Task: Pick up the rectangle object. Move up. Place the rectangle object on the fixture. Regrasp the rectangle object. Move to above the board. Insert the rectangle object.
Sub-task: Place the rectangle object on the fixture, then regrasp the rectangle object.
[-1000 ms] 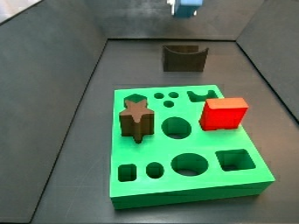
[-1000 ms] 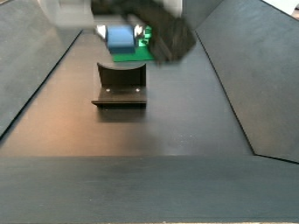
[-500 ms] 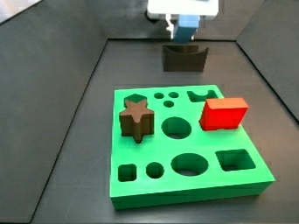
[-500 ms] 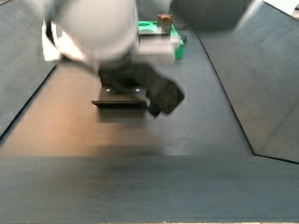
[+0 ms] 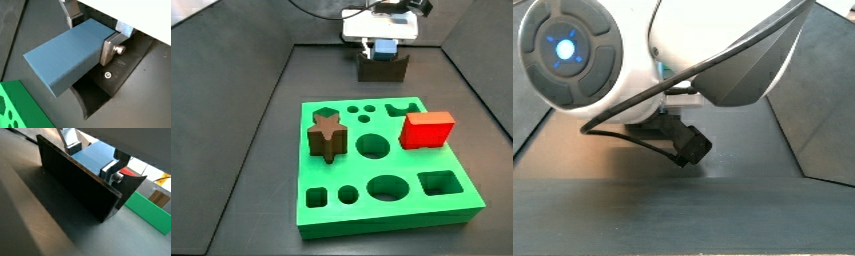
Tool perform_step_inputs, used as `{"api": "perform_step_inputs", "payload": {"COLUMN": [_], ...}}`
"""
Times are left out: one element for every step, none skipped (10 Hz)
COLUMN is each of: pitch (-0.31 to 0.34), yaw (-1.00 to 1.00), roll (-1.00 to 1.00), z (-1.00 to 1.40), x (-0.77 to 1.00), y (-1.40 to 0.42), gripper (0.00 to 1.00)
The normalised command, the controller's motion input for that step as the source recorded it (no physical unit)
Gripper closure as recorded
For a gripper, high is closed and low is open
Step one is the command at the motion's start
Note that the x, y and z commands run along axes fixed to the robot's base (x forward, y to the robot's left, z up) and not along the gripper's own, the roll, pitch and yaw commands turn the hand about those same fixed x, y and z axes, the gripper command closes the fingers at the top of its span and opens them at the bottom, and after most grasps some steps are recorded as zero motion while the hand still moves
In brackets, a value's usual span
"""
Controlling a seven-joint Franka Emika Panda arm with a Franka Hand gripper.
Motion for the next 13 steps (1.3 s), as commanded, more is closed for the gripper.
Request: {"api": "perform_step_inputs", "payload": {"pitch": [0.009,0.000,0.000,-0.047,-0.039,-0.023,-0.004,0.022,0.059,0.082,0.102,0.115,0.066], "yaw": [-0.10,0.00,0.00,0.03,0.04,0.05,0.06,0.06,0.05,0.04,0.02,0.00,0.01], "roll": [-0.13,0.00,0.00,0.00,0.00,0.02,0.03,0.04,0.04,0.04,0.04,0.04,1.00], "z": [-0.43,-0.17,0.00,1.00,1.00,1.00,1.00,1.00,0.90,0.72,0.55,0.37,1.00], "x": [0.10,0.00,0.00,0.00,-0.01,-0.03,-0.03,-0.04,-0.03,-0.03,-0.03,-0.02,-0.06], "y": [0.07,-0.50,0.00,0.00,0.00,0.00,-0.01,-0.01,0.00,0.00,0.00,0.01,-0.93], "gripper": [1.00,1.00,0.00,0.00,0.00,0.00,0.00,0.00,0.00,0.00,0.00,0.00,0.00]}}
